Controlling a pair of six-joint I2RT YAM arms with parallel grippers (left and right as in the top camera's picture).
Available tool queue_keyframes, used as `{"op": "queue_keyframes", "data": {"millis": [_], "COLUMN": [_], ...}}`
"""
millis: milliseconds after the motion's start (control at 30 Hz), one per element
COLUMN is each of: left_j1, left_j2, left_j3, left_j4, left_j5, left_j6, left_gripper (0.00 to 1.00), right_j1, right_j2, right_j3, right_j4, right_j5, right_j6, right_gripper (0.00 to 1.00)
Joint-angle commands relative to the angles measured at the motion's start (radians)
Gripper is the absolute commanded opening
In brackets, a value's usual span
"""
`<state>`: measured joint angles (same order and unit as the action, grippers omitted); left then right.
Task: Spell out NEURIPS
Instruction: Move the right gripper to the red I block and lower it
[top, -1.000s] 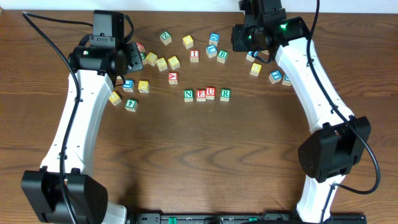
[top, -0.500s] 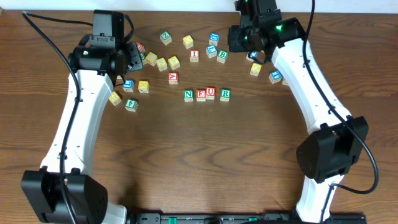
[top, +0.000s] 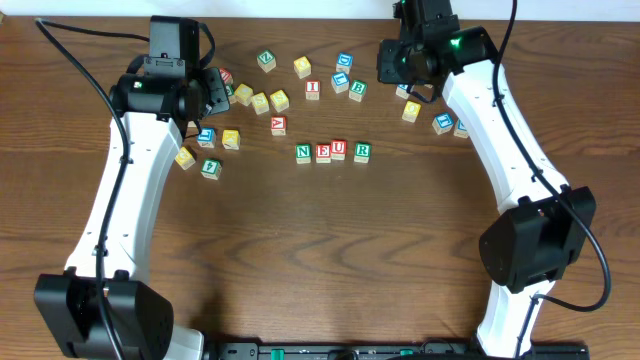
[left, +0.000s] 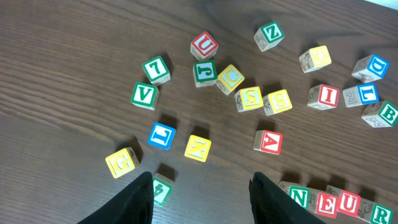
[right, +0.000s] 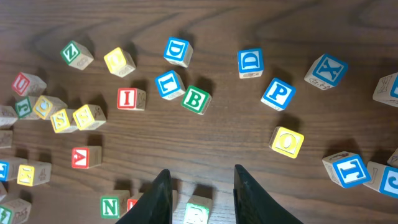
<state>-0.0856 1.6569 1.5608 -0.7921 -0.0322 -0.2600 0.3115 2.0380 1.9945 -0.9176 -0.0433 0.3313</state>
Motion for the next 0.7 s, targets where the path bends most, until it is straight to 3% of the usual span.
{"op": "queue_keyframes", "data": {"millis": [0,133,233,367,667], "left_j1": [0.007,0.007,0.007,0.017,0.072], "left_j2": [-0.004,-0.004,-0.004,-0.004,-0.004], "left_j3": [0.001,0.001,0.001,0.001,0.001], "left_j4": [0.001,0.005,0.016,0.027,-0.018], "left_j5": [-0.005,-0.005,-0.007,-0.035,-0.036], "left_j6": [0.015,0.012,0.013,0.012,0.012], "left_gripper": [0.49,0.49,0.49,0.50,0.49], "right_j1": [0.002,0.014,0.037,0.086,0.169], "right_j2": [0.010,0.012,0.028,0.091,0.281], "right_j3": [0.020,0.018,0.018,0.018,0.018], "right_j4": [0.012,0.058,0.123,0.242,0.457], "right_j5": [0.019,0.017,0.014,0.011,0.016], "right_j6": [0.029,0.043,0.056,0.066,0.091], "right_gripper": [0.27,0.32,0.51,0.61,0.59]}}
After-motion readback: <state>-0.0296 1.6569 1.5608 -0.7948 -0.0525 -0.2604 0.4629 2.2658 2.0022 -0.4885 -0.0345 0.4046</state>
